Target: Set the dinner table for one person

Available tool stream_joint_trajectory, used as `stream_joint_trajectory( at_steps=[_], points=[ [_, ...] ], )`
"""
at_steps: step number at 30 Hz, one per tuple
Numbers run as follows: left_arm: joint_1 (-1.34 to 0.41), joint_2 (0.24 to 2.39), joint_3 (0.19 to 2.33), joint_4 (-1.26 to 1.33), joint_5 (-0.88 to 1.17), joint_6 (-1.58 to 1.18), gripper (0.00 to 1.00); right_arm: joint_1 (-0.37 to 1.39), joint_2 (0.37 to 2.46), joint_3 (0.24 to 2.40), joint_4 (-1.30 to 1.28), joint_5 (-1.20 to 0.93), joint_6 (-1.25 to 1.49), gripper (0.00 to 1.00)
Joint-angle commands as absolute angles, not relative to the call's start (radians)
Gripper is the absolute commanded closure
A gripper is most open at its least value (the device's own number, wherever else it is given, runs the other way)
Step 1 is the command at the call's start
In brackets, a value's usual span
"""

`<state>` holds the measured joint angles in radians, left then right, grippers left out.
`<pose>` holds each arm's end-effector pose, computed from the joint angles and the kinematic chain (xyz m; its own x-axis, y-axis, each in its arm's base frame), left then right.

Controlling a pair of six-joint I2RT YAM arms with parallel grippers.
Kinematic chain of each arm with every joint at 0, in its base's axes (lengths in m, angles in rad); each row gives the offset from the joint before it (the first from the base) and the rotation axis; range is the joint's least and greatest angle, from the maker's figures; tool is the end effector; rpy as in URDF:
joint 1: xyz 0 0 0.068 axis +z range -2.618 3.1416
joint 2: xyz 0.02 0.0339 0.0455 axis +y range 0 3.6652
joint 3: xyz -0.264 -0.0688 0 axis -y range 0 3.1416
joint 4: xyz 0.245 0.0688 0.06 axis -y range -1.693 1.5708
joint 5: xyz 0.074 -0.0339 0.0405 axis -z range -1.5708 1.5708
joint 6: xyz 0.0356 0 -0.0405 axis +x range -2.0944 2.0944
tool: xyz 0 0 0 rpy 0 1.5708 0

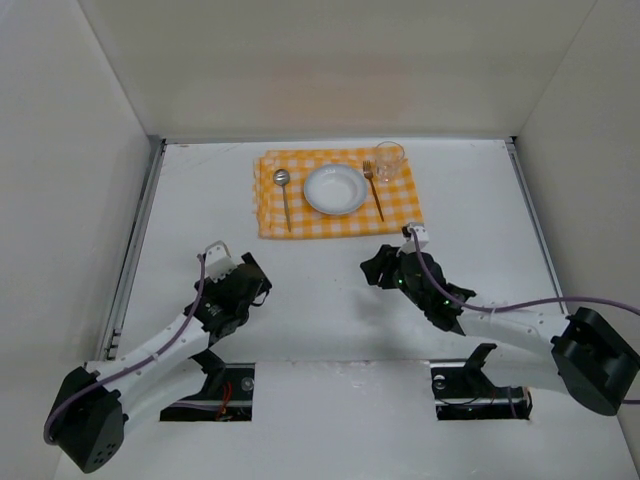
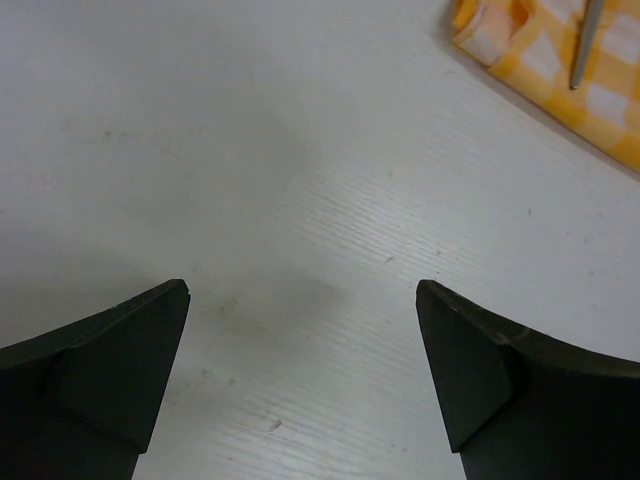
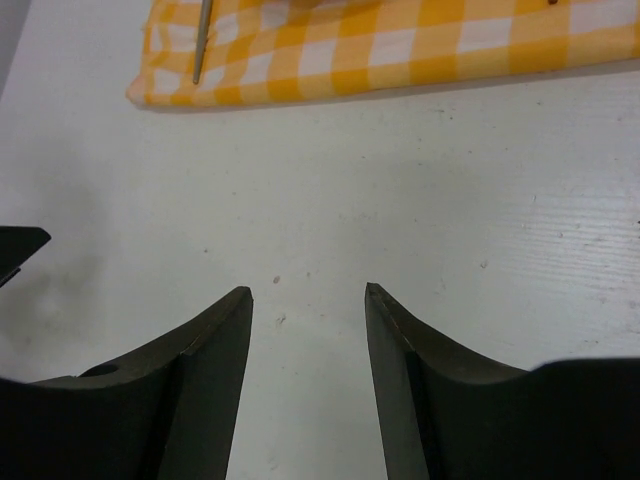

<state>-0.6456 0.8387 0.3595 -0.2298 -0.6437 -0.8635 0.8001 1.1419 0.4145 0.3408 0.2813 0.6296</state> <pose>0.1458 -0.0830 0.1834 -0.4272 -0.4394 -0.7902 -0.3190 0.8910 -0.3230 0.1696 0.1605 0.1947 -0.5127 0.2841 -0.8102 -0.2576 0.8493 0.4608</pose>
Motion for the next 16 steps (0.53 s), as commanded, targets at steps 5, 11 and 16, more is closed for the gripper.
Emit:
stream_joint_trajectory(
  at_steps=[5,11,16],
  points=[
    [-0.611,0.793,0.321,-0.224,-0.650,-0.982,0.00,0.806,1.178,0.456,0.445,0.275,0.650,0.45],
    [-0.636,0.883,0.331,-0.161,-0.644,-0.988,0.00,0.805,1.174,0.451,0.451,0.272,0.650,0.45],
    [-0.650,0.954,0.357,-0.140,-0.653,-0.971,0.00,0.803,1.155,0.445,0.451,0.270,0.650,0.45]
  ],
)
